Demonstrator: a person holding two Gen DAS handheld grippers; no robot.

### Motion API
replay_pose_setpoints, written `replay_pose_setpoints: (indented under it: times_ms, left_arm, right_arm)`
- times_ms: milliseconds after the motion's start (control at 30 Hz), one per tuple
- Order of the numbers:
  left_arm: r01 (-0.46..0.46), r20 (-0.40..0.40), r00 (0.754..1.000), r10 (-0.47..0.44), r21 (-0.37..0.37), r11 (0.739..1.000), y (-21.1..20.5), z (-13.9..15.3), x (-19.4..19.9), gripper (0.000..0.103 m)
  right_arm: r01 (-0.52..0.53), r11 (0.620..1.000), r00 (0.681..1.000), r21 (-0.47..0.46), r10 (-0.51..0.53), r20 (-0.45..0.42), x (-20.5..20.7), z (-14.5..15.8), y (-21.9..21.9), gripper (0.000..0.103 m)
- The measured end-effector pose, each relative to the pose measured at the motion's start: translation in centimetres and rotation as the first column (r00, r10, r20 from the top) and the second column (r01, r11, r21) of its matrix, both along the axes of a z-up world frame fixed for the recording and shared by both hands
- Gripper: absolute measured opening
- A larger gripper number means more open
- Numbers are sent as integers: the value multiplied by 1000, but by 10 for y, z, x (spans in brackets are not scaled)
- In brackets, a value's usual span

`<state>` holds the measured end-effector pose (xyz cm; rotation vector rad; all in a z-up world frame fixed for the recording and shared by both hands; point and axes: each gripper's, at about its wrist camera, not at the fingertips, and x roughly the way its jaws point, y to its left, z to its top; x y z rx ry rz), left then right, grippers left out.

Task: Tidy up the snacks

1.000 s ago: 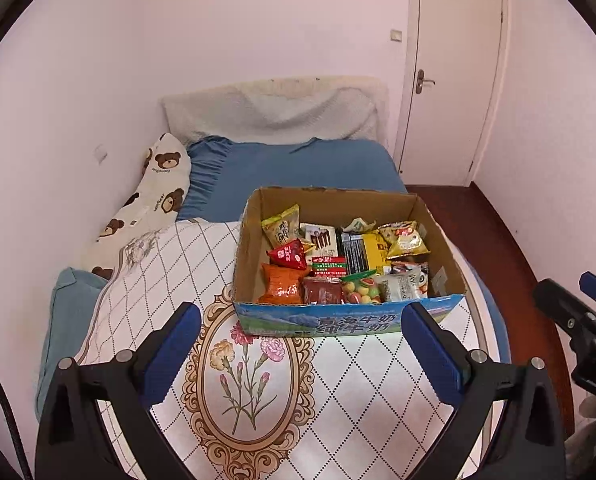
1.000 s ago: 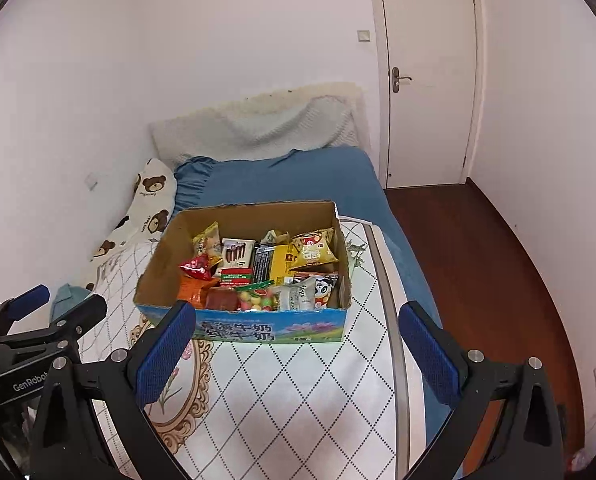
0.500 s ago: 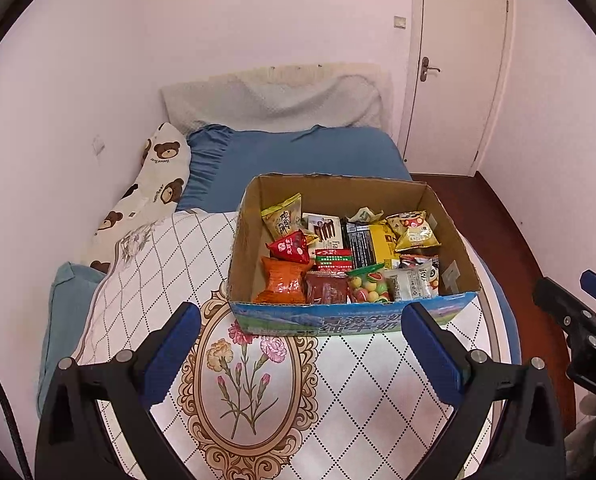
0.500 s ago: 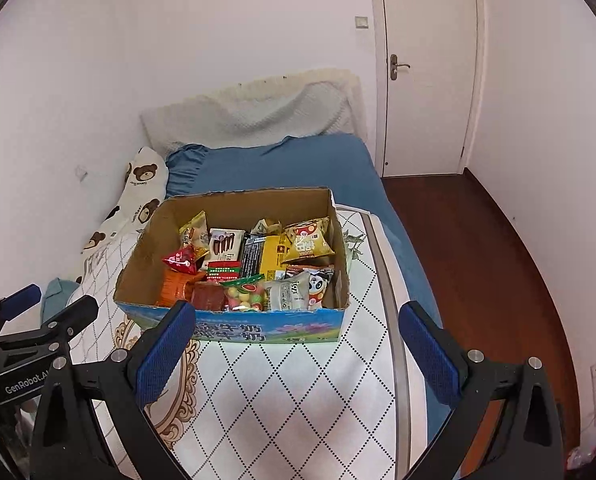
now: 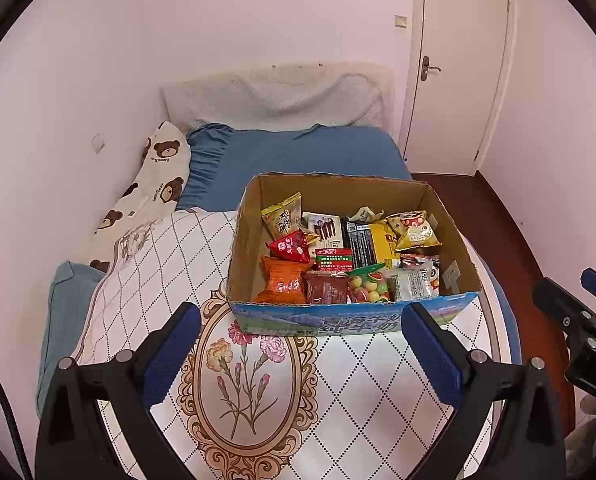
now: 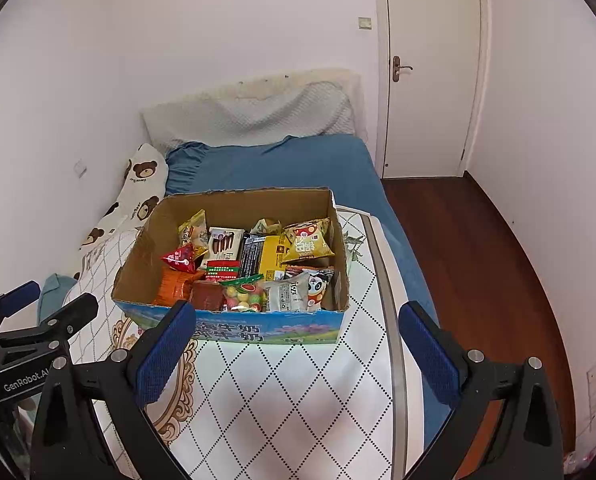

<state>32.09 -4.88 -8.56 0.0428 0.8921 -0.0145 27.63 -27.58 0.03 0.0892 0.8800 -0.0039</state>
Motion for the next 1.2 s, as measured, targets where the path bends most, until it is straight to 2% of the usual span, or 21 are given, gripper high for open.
replay_pose_setpoints:
  times_ms: [1200]
  left_arm:
    - [35,19,999,-35,-7,999,-6,10,-6,103]
  right_arm:
    - [-33,999,999,10,33,2,5,1,-4,103]
